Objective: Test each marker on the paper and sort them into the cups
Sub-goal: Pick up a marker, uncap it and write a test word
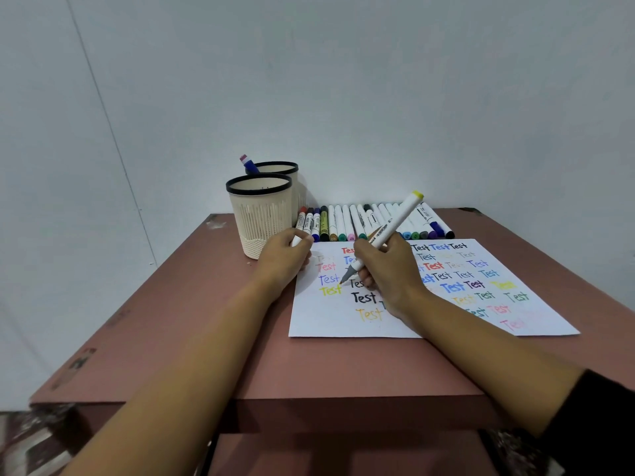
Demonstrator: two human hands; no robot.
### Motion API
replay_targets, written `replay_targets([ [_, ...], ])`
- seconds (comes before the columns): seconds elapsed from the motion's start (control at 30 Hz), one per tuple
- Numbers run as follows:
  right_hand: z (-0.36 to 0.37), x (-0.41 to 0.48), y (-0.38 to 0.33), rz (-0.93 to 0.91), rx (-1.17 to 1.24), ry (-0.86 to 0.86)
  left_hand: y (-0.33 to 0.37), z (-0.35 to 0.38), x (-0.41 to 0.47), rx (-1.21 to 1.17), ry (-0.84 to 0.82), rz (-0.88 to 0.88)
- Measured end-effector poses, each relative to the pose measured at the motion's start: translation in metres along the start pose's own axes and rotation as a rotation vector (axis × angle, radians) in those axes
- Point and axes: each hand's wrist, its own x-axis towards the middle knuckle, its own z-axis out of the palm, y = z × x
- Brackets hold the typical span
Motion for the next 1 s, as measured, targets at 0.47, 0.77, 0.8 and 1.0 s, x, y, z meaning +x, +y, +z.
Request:
replay_targets([
  [0.47,-0.010,0.004,-0.015,0.052,0.391,0.011,0.020,0.003,-0.016,0.134,-0.087,0.190],
  [0.77,-0.014,0.006,-0.018,0.000,0.479,0.058,0.018,0.004,-0.017,0.134,-0.244,0.172],
  [0.8,-0.014,0.007,-0.018,-0.004,0.480,0.061,0.017,0.004,-0.016,0.141,-0.253,0.187],
  [1.0,-0.015,0.008,-0.015,-0.006,0.446,0.025,0.013,0.005,-0.014,0.092,-0.255,0.208],
])
